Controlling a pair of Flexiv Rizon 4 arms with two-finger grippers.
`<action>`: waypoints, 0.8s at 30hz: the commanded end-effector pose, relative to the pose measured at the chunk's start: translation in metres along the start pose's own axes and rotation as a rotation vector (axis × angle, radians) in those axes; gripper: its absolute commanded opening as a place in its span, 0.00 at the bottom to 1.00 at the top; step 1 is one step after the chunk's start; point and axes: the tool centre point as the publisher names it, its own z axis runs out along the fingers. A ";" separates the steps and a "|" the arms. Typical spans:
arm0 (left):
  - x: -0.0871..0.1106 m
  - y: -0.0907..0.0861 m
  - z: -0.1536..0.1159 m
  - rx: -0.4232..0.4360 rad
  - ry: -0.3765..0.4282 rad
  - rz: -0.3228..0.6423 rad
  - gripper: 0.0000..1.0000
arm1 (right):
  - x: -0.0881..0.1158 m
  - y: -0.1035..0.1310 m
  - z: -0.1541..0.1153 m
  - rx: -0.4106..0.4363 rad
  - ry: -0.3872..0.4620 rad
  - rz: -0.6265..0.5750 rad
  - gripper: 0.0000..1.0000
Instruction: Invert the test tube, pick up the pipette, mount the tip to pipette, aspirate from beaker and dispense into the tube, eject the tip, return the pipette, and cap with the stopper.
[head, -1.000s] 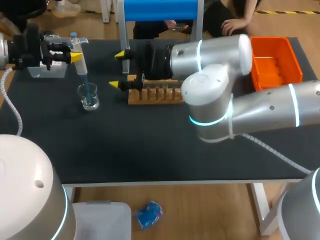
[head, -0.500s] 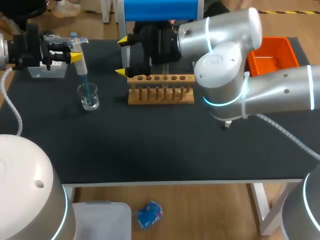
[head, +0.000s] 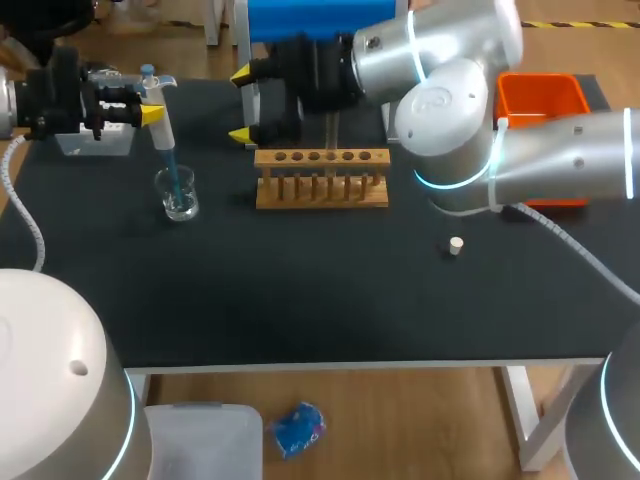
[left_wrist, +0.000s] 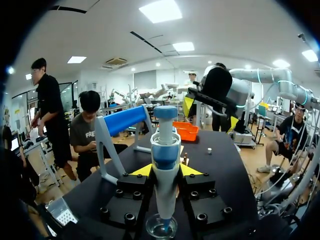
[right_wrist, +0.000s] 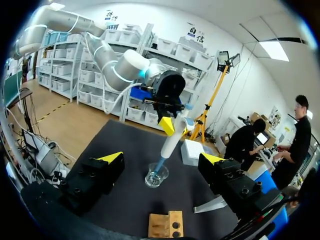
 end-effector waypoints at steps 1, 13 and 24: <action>-0.001 0.000 -0.001 0.002 0.004 0.001 0.00 | -0.012 0.018 -0.004 0.038 0.047 0.022 1.00; -0.001 0.000 -0.001 0.002 0.004 0.001 0.00 | -0.034 0.053 0.002 0.061 0.054 0.113 1.00; -0.001 0.000 -0.001 0.002 0.004 0.001 0.00 | -0.030 0.064 0.016 0.097 0.072 0.098 1.00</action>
